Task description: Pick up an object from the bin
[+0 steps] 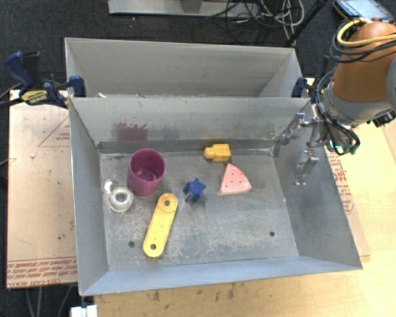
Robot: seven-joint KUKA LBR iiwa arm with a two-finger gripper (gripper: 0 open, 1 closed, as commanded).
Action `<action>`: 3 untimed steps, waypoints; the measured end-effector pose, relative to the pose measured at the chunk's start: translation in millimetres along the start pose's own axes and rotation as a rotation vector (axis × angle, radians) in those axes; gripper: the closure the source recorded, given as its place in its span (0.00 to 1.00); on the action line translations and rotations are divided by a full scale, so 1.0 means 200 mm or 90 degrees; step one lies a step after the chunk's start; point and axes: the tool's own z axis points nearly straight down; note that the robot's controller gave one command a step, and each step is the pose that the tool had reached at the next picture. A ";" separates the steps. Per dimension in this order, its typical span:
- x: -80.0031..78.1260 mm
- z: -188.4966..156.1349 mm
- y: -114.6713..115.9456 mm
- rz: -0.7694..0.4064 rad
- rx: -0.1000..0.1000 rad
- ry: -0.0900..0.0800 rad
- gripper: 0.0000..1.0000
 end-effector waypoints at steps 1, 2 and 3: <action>-0.01 -0.02 0.00 -0.002 0.001 -0.005 0.00; -0.01 0.32 0.26 -0.056 0.001 -0.007 0.00; 0.02 0.37 0.41 -0.116 -0.001 0.001 0.00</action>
Offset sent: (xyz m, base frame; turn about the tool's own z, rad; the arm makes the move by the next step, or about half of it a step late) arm -0.0008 0.0841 -0.1101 -0.1404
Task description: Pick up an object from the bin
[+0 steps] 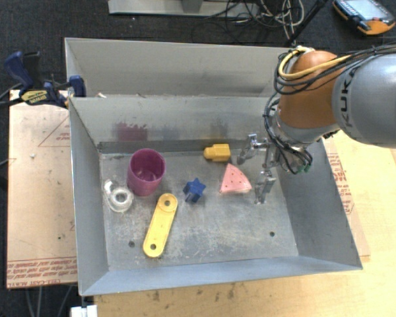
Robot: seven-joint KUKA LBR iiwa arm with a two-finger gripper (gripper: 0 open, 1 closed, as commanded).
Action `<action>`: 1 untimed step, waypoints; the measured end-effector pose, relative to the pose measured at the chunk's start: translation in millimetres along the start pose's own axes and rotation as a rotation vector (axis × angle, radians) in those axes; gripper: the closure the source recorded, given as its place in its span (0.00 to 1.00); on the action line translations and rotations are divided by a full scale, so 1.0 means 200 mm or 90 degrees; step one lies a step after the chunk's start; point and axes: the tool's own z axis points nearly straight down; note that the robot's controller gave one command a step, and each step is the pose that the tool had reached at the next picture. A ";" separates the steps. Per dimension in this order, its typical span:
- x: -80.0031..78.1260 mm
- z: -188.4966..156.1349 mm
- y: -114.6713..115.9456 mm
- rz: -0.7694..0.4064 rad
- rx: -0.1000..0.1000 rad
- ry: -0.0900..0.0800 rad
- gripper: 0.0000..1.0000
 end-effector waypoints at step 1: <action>-0.10 -0.04 0.09 -0.065 0.003 -0.009 0.00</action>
Offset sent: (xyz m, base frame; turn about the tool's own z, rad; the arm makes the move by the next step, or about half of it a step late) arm -0.0120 0.0217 -0.0368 0.1496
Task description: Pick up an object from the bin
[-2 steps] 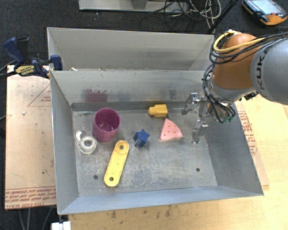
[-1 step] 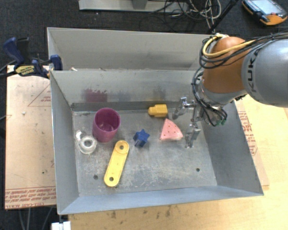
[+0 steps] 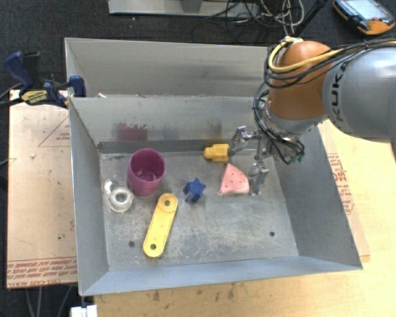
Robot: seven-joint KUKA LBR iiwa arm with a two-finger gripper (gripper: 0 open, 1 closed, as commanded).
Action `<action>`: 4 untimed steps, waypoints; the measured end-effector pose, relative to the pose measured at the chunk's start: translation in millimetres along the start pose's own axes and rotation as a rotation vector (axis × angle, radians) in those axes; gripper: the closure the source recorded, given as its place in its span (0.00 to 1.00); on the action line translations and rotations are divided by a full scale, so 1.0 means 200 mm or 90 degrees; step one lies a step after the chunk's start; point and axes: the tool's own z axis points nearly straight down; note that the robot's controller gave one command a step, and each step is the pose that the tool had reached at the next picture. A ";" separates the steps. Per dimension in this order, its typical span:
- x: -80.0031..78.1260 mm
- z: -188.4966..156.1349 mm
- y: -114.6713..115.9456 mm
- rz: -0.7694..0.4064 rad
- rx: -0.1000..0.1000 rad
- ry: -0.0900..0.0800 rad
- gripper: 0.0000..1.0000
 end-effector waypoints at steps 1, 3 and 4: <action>0.07 0.13 0.03 0.132 -0.001 -0.005 0.00; 0.13 0.19 0.05 0.139 0.003 -0.013 1.00; 0.13 0.17 0.06 0.138 0.002 -0.008 1.00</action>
Offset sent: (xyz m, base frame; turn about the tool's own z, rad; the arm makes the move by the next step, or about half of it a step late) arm -0.0348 0.0025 -0.0457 0.2168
